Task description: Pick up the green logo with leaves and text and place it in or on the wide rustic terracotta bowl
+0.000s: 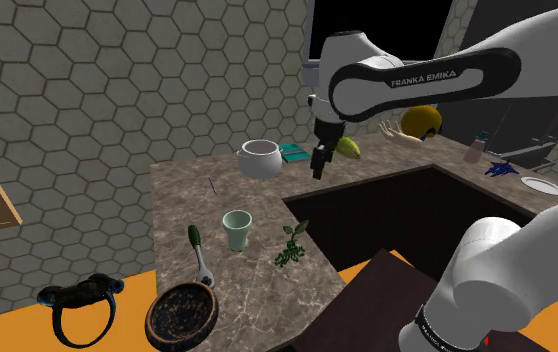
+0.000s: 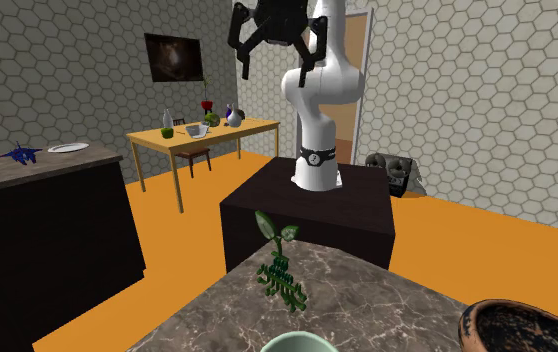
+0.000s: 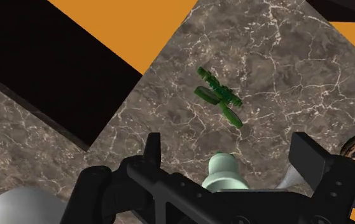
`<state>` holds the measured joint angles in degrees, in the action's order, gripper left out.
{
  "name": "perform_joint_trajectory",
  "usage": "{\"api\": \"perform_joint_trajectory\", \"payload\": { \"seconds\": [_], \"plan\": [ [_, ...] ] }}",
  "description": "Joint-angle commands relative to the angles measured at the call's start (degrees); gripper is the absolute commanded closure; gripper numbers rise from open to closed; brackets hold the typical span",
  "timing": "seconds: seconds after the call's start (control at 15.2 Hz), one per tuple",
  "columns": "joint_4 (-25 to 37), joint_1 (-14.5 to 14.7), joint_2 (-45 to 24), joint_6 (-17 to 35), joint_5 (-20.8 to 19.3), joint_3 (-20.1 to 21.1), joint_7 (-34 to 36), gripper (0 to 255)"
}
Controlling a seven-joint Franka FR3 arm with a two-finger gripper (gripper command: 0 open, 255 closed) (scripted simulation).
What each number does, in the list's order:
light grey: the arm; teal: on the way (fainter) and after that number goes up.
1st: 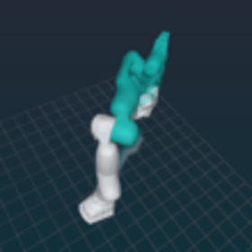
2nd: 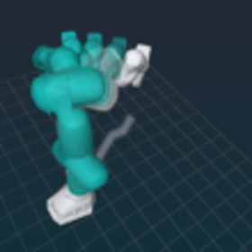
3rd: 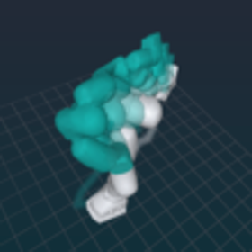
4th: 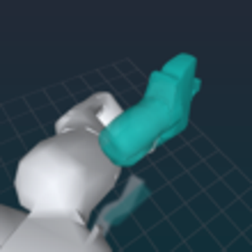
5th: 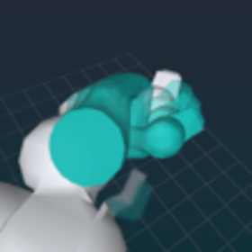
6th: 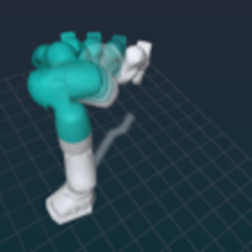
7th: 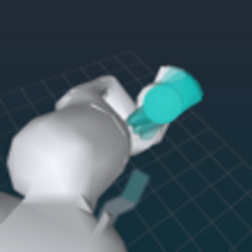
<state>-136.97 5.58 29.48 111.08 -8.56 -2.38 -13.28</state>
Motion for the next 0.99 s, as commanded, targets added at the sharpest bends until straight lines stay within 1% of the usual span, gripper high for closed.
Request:
{"api": "perform_joint_trajectory", "payload": {
  "seconds": [0.0,0.46,0.92],
  "plan": [
    [-0.15,0.78,-3.61,2.96,-0.49,-0.62,-3.17,0],
    [-0.63,3.41,-16.05,12.69,-1.83,-1.02,-12.11,0],
    [0.66,5.28,-29.31,21.47,-3.83,-0.18,-19.97,0]
  ]
}}
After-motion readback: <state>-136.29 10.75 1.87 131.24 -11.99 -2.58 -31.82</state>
